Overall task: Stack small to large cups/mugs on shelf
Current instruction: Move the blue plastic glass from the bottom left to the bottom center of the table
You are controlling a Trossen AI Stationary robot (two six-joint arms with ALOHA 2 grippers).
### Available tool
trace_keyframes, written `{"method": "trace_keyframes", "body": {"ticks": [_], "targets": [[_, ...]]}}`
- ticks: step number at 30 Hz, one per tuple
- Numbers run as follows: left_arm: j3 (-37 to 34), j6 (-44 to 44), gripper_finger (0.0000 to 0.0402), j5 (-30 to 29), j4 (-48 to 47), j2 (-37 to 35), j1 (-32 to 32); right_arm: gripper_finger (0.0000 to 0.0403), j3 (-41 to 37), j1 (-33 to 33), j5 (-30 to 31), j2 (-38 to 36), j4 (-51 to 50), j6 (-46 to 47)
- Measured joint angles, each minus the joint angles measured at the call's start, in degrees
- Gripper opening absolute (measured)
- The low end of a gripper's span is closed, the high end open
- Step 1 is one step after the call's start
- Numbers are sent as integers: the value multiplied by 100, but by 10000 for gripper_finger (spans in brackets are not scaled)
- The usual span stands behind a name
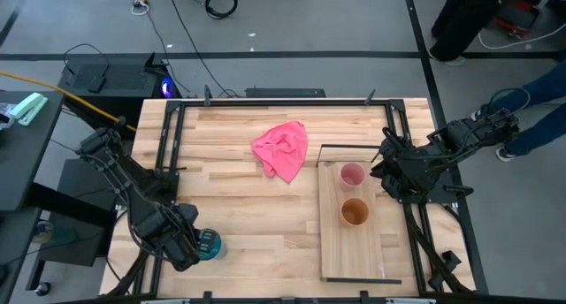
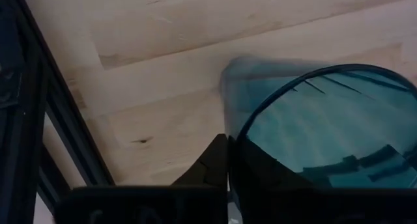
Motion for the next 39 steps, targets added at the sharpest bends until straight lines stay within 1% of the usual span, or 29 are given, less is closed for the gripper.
{"method": "trace_keyframes", "body": {"ticks": [2,6,9,12,14,17,19,23,26,30,32,34,39], "targets": [[0,0,13,4,8,0,1,84,0,1,0,0,0,-2],[0,8,19,7,87,-2,29,84,0,0,0,0,0,-1],[29,178,12,7,272,-37,154,84,0,0,0,0,0,-2],[335,613,12,-11,304,-45,415,84,0,-1,0,0,0,-2],[635,1068,12,-152,308,-50,659,84,0,-1,0,0,-2,-2],[1184,1990,12,-491,328,-48,1148,84,0,0,0,0,-2,-28],[1599,2685,12,-588,295,20,1553,84,0,1,0,0,-2,-30],[2588,4119,12,-558,72,348,2326,84,0,0,-2,0,-2,-33],[3461,4936,12,-399,-434,734,2804,84,0,-1,-2,-2,-2,-43],[4602,5615,12,-215,-1358,1373,3251,84,0,0,-2,-1,-2,-46],[5090,5887,12,-148,-1629,1685,3394,84,0,-1,-2,0,-3,-46],[5499,6140,12,-64,-1697,2004,3489,84,0,0,-3,-2,-4,-46],[6271,6593,12,244,-1777,2766,3550,84,1,0,-2,0,-4,-99]]}}
